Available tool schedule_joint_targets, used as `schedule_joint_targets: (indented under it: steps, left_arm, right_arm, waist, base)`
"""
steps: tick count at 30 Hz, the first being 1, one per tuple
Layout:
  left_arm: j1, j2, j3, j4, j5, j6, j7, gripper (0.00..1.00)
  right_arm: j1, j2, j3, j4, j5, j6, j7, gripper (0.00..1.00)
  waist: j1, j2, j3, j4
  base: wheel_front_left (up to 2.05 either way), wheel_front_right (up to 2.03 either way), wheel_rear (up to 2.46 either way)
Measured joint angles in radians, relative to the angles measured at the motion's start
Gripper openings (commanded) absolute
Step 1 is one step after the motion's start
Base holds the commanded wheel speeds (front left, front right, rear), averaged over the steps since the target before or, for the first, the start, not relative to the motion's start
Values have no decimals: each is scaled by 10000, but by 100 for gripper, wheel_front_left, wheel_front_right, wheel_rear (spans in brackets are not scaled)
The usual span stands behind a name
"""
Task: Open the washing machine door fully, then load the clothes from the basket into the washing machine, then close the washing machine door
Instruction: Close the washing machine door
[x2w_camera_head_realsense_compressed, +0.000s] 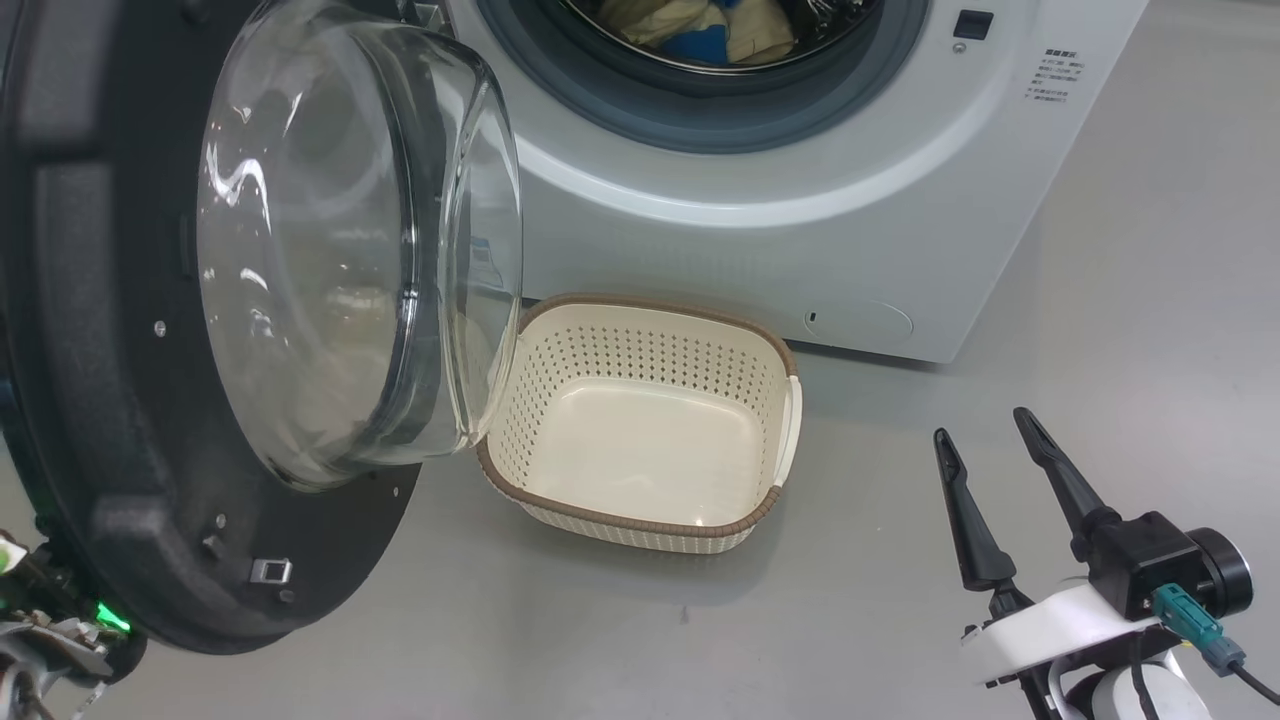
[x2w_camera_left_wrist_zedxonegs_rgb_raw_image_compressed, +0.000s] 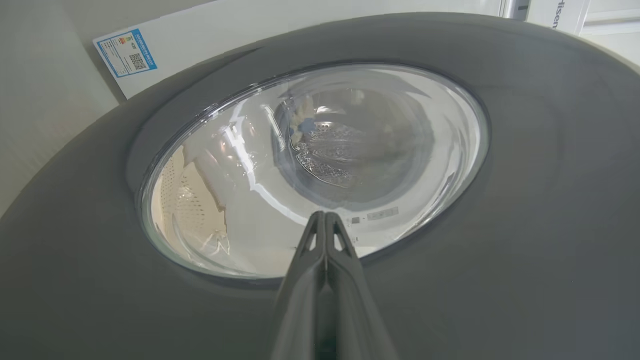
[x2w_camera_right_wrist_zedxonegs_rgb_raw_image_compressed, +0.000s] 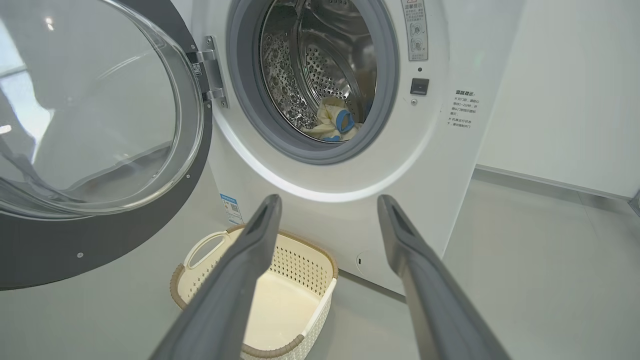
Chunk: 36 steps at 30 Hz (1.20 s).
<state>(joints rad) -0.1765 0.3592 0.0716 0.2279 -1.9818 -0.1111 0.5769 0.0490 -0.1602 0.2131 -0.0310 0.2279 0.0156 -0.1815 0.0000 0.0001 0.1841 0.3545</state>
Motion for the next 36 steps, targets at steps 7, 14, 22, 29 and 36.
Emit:
schedule_joint_targets:
  steps: [7,14,22,29,36]
  left_arm:
    - [201,-305,-159,-439,-6,-13,309,0]
    - [267,-575,-431,-1012,-6,-86,573,0]
    - [273,-694,-690,-1565,42,-88,836,0]
    - [64,-999,-782,-2059,146,-88,909,0]
    - [-331,-1254,-761,-2251,293,-88,711,0]
  right_arm:
    - [-25,21,81,10,0,6,0,100]
    - [-237,71,128,8,0,6,-2,100]
    - [-354,136,144,36,12,6,-50,100]
    - [-474,311,173,35,15,4,-92,100]
    - [-669,362,180,8,79,-2,-186,100]
  waist:
    - [0,0,-11,-337]
    - [0,0,35,-777]
    - [0,0,170,-1355]
    - [0,0,340,-1868]
    - [0,0,610,-2303]
  base:
    - [0,0,0]
    - [0,0,0]
    - [0,0,0]
    - [0,0,0]
    - [0,0,0]
